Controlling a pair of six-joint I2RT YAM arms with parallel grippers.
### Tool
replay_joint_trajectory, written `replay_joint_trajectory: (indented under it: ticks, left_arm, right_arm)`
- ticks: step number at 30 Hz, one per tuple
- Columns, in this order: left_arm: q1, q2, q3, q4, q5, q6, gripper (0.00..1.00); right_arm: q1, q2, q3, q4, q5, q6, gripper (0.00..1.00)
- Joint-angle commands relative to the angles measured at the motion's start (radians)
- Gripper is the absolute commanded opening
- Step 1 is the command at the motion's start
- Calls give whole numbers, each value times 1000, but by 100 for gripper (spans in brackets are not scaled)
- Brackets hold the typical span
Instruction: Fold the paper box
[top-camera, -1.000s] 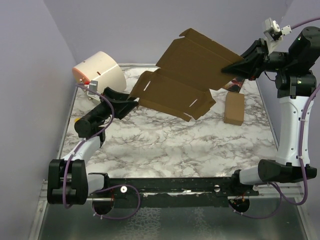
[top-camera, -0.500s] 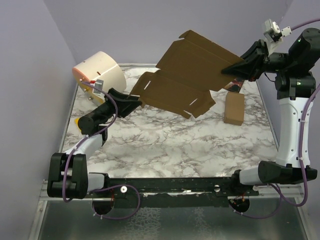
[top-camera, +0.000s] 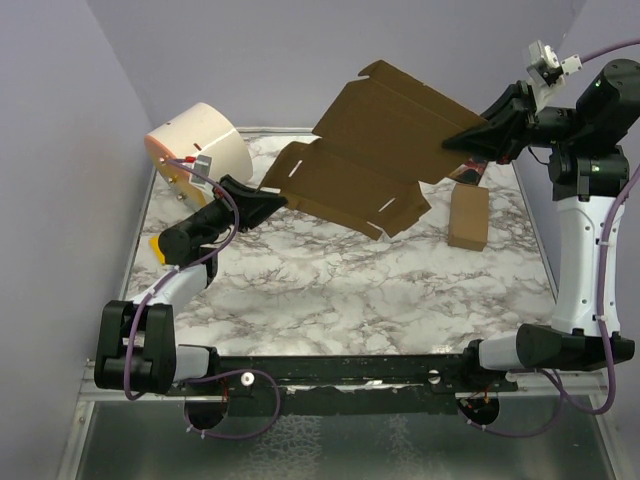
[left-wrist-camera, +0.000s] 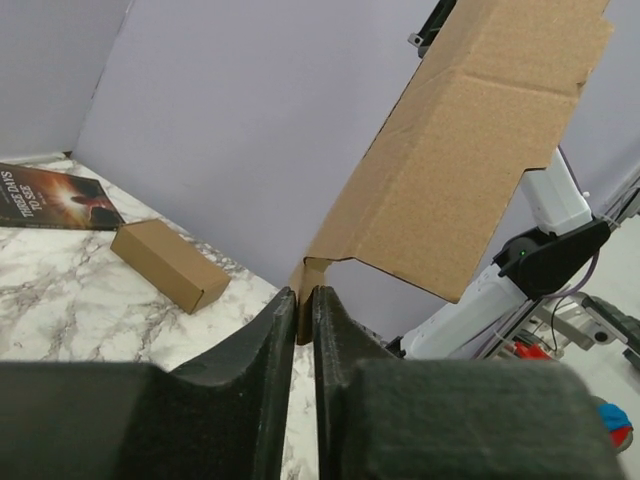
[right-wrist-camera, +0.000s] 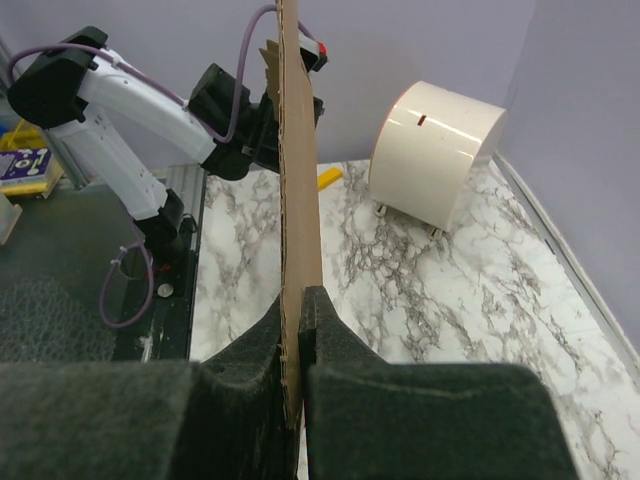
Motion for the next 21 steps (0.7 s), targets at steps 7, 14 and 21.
replay_joint_trajectory:
  ticks: [7,14,21]
  left_arm:
    - [-5,-5,11,252,35,49,0]
    - [0,-4,-7,251,14,51,11]
    - [136,-24,-151,250,-127,21,44]
  right_arm:
    - [-6,-29,-20,40,-65,26,1]
    - [-10,-31,-32,45,-54,27,1]
    - [-33,-39,-62,60,-40,27,1]
